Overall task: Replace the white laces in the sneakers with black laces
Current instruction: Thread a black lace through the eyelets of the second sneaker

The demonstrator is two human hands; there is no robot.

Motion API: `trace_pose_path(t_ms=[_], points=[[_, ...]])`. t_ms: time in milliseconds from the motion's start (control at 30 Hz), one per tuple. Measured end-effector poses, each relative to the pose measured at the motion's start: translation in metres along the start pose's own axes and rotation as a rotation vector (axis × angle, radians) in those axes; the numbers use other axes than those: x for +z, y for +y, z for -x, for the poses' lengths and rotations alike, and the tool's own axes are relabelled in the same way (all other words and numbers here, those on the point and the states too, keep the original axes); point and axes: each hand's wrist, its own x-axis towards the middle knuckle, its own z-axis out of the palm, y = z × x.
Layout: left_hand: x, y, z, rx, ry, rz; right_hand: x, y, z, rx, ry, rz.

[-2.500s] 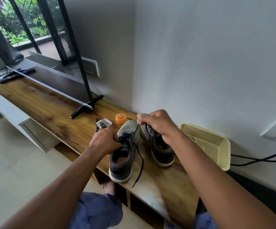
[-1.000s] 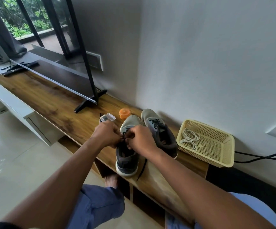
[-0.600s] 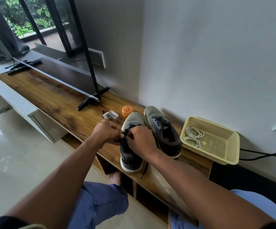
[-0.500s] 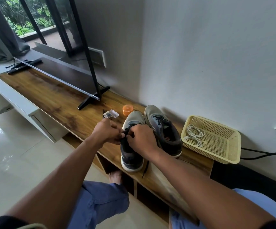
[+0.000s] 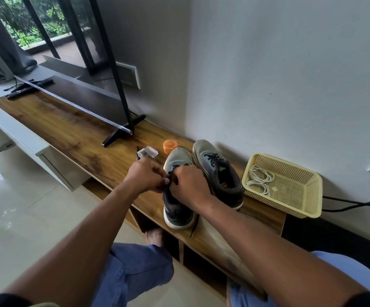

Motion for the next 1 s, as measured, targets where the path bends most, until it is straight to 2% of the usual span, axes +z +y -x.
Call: trace_pose_path(t_ms=[367,633,833,1000], points=[[0.001,-0.004,-0.006,0.132,-0.048,-0.156,0.005,0.006,-0.004,0.048,0.02,-0.033],[0.006,-0.007,-0.009,0.057,-0.017,0.035,0.014,0.017,-0.007,0.055,0.073,-0.145],[0.001,-0.01,-0.013,0.041,-0.111,0.081,0.017,0.017,-0.007,0.034,0.079,-0.273],[0.003,-0.002,-0.012,0.004,-0.088,0.026,0.005,0.012,-0.011,-0.029,0.015,-0.189]])
